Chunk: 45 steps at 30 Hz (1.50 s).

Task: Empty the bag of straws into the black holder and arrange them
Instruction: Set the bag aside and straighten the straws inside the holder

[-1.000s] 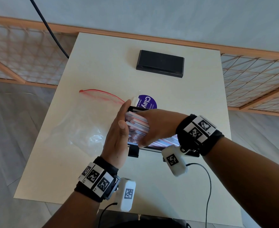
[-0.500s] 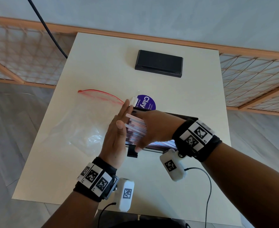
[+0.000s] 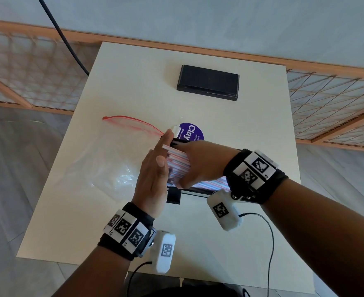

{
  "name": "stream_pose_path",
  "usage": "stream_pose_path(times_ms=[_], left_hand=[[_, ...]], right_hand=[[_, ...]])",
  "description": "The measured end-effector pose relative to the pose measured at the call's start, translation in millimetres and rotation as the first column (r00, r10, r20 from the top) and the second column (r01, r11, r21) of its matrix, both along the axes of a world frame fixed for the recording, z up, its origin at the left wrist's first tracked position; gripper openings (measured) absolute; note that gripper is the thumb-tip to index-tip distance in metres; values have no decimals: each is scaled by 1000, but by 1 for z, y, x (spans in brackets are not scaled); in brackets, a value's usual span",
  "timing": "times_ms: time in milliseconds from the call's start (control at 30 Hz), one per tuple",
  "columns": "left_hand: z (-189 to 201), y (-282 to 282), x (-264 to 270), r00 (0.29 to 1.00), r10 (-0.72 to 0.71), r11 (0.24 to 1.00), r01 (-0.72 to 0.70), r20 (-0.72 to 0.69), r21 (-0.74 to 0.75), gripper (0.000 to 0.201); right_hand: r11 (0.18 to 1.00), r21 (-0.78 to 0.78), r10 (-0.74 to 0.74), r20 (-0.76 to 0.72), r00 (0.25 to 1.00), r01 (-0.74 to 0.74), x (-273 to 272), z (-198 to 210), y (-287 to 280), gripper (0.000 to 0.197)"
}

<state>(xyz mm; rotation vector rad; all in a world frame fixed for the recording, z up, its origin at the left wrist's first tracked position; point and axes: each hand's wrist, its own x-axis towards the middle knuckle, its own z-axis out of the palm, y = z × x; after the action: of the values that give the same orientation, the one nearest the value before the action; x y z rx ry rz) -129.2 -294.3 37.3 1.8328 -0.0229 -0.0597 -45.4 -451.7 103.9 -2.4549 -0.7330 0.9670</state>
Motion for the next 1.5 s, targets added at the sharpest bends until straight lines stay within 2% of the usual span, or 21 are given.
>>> stream_pose_path(times_ms=[100,167,300,433,667,833,1033,1133,1200,1267,1367,1500], left_hand=[[0,-1,-1,997,-2,995,-5,79,97,80],[-1,-1,-2,996,-3,997,-4,89,80,77],[1,-3,0,1000,11,993,-8,27,-119,94],[9,-3,-1,999,31,950,-41,-38,-309,106],[13,0,-2,995,40,906,-73,-89,-416,104],[14,0,-4,998,64,954,-70,-30,-290,99],[16,-1,-3,987,157,973,-148,36,-179,90],[17,-4,-3,982,157,988,-156,101,-13,88],[19,-7,-3,979,145,983,-159,145,91,82],[20,-11,-3,975,131,975,-159,179,153,70],[16,-17,-1,972,124,955,-171,199,242,54],[8,-22,1,966,94,911,-181,241,370,49]], right_hand=[[997,-61,42,31,999,-40,1,1,5,57],[997,-66,42,49,998,-39,1,-1,7,62],[995,-95,40,95,995,-31,-1,-4,11,68],[997,-71,31,125,992,-22,-1,-3,10,73],[986,118,-129,102,986,116,-15,-9,-9,81],[937,284,-231,67,971,203,-27,-8,-21,89],[887,417,-276,132,952,199,-37,-17,-27,97],[860,465,-348,233,908,210,-42,-19,-40,82],[851,433,-449,310,838,296,-49,-20,-53,65],[863,309,-493,349,797,399,-60,-23,-61,69],[909,80,-407,388,827,409,-79,-34,-58,85],[909,7,-381,417,825,416,-88,-41,-50,91]])
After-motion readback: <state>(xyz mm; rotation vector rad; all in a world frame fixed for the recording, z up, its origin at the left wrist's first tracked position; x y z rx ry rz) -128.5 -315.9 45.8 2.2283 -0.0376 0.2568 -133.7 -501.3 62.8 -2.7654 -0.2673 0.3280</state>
